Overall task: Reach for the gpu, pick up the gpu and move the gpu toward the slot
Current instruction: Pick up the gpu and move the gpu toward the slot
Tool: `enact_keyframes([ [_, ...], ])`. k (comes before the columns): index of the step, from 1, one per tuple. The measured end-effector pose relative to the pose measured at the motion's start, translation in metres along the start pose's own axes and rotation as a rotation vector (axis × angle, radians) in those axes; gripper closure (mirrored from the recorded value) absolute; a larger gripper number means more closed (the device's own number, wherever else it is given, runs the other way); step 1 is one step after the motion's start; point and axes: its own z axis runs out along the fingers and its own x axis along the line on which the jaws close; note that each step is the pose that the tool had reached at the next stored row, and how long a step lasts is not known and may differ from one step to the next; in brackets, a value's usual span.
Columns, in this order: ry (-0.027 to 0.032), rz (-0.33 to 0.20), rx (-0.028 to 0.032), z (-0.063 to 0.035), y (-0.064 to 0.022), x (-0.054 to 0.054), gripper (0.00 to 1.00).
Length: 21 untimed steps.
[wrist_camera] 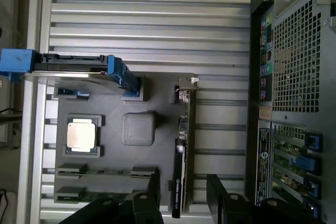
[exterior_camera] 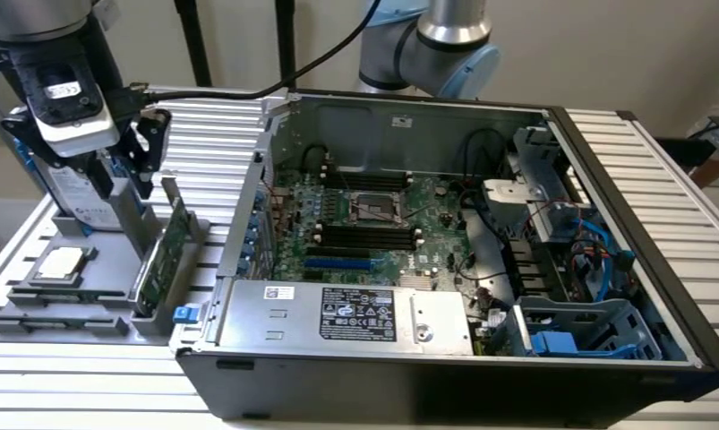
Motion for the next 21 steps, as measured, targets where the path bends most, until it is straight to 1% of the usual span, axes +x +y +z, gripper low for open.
enact_keyframes([
  [6, -0.0006, 0.0, 0.0, 0.0109, -0.0033, 0.0, 0.52],
  [15, -0.0009, 0.002, -0.0001, 0.0271, -0.0111, 0.0, 0.52],
  [18, -0.0014, 0.004, 0.0, 0.0324, -0.0141, -0.001, 0.52],
  [21, -0.002, 0.013, 0.0001, 0.0378, -0.0152, -0.002, 0.52],
])
